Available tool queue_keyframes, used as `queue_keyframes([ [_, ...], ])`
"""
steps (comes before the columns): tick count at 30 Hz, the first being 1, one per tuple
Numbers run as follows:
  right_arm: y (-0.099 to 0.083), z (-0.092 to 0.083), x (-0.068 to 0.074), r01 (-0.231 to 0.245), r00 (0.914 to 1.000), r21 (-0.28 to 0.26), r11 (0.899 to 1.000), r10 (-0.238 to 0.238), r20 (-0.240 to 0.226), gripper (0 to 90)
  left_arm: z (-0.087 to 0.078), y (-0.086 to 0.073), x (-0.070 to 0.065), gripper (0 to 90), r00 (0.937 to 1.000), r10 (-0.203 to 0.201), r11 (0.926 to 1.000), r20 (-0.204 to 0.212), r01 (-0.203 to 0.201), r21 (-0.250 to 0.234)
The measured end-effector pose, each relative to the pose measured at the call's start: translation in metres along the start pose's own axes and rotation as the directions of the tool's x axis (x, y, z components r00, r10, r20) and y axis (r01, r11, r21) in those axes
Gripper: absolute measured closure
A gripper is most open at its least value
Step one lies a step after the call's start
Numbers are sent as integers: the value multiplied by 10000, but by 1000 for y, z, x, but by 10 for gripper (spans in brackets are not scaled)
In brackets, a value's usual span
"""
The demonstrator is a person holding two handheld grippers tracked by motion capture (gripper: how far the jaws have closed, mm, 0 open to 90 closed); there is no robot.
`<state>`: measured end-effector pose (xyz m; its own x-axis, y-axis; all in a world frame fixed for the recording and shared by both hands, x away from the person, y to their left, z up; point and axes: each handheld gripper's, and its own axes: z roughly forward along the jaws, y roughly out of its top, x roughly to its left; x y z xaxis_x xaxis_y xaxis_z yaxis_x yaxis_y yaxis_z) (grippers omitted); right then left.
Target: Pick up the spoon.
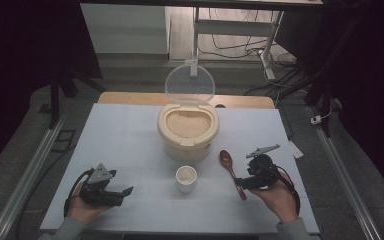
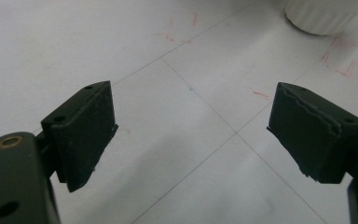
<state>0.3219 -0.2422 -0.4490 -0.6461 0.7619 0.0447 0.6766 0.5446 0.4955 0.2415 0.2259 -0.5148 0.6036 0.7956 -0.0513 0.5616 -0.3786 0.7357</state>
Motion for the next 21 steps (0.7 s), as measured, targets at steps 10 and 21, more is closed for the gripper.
queue_keyframes([
  [10,3,30,8,-28,9996,1122,9937,-3,281,379,2,-2,1,142,10000,13,9998,65,-14,190],
  [21,0,43,7,-282,9984,1427,9894,210,517,455,4,-3,2,141,9999,-33,9996,109,30,289],
])
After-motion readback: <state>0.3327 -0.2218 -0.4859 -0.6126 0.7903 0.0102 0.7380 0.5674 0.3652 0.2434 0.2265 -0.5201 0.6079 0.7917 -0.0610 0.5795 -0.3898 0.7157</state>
